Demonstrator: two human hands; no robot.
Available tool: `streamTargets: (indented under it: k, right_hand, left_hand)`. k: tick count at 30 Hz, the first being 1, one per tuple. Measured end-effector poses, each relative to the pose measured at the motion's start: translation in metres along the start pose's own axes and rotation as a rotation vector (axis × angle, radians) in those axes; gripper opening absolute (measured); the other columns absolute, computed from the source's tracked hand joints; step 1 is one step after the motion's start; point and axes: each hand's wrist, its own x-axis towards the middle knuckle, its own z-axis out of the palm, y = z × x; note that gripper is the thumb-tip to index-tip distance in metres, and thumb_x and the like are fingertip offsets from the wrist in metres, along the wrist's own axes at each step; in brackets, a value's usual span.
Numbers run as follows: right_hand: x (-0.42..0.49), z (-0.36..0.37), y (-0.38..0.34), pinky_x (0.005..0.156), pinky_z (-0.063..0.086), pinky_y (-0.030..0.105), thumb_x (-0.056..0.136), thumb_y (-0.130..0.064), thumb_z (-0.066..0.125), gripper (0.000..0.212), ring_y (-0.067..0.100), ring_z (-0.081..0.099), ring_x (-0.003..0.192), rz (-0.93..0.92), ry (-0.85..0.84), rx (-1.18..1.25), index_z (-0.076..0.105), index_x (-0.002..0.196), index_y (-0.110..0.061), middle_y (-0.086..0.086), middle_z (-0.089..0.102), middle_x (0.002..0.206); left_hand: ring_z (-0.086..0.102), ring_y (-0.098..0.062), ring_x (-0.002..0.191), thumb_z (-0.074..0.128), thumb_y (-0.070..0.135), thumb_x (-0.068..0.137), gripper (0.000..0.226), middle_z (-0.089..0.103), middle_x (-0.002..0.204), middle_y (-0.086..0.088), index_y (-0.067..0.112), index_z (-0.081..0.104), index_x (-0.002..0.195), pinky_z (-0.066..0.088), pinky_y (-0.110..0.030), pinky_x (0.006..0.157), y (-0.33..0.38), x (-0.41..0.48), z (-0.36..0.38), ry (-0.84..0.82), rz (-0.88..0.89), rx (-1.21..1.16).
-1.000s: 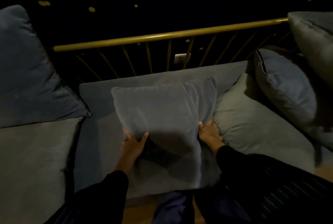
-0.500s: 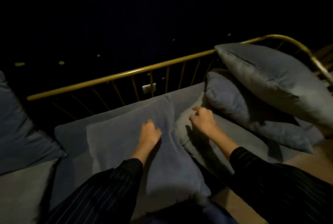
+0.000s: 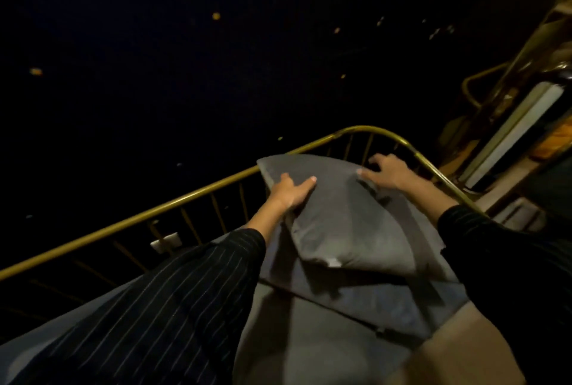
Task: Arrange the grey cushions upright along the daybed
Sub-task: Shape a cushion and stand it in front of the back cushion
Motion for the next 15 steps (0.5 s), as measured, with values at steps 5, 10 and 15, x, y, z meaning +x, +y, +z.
streamTargets:
  k: [5, 10, 15]
  right_hand:
    - [0.032, 0.036, 0.073, 0.117, 0.026, 0.048, 0.072, -0.083, 0.037, 0.103, 0.035, 0.028, 0.143, 0.160, -0.298, 0.245, 0.020, 0.152, -0.021, 0.011, 0.023, 0.159]
    - [0.057, 0.048, 0.095, 0.106, 0.035, 0.041, 0.086, -0.065, 0.048, 0.079, 0.033, 0.037, 0.138, 0.227, -0.253, 0.586, 0.025, 0.151, -0.024, 0.009, 0.033, 0.154]
    - [0.066, 0.070, 0.122, 0.091, 0.054, 0.043, 0.049, -0.084, 0.069, 0.116, 0.030, 0.063, 0.109, 0.339, -0.388, 0.934, 0.037, 0.144, -0.026, 0.006, 0.060, 0.131]
  left_hand:
    - [0.038, -0.041, 0.137, 0.078, 0.066, 0.049, 0.143, 0.028, 0.157, -0.016, 0.028, -0.009, 0.155, 0.040, -0.053, 0.110, -0.006, 0.048, 0.028, 0.033, -0.202, -0.174]
    - [0.050, -0.033, 0.123, 0.083, 0.018, 0.049, 0.129, 0.047, 0.140, -0.012, 0.022, 0.008, 0.154, 0.046, -0.038, 0.099, -0.036, 0.036, 0.037, 0.180, -0.247, -0.371]
    - [0.051, -0.031, 0.112, 0.080, 0.006, 0.066, 0.116, 0.045, 0.138, -0.006, 0.038, 0.009, 0.152, 0.048, -0.044, 0.089, -0.095, -0.003, 0.031, 0.087, -0.308, -0.444]
